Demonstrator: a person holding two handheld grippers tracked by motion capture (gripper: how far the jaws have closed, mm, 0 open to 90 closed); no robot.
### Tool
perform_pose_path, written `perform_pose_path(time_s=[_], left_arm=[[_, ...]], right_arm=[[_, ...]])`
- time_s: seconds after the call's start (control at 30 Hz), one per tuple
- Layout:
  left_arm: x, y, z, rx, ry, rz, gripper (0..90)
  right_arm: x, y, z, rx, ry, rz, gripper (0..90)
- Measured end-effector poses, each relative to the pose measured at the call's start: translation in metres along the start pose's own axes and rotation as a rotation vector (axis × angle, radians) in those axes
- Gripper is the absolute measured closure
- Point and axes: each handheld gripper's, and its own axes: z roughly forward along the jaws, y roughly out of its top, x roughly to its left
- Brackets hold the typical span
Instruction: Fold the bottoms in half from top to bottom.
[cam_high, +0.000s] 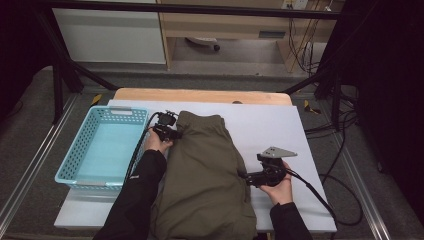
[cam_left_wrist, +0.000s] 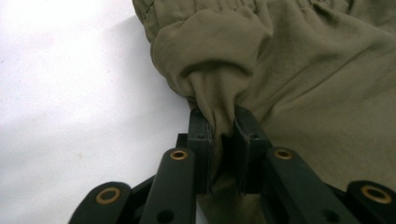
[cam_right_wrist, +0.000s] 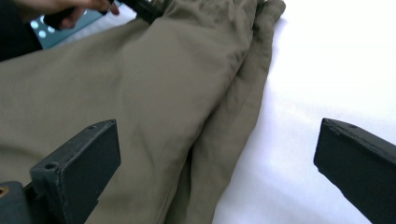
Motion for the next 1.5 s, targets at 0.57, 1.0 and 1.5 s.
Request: perform_pose_path(time_s=[0.57, 1.0, 1.5], left_arm=[[0.001, -0.001, 0.0, -0.006, -0.003, 0.011, 78.0], [0.001, -0.001, 0.0, -0.007, -0.006, 0.013, 78.0], [0.001, -0.001, 0.0, -0.006, -0.005, 0.013, 78.0]], right_arm=[[-0.021, 0.041, 0.036, -0.006, -0.036, 0.029, 1.1], [-0.036, 0.067, 0.065, 0.017, -0.064, 0.041, 1.9], [-0.048, 0.075, 0.102, 0.067, -0.099, 0.078, 8.5]])
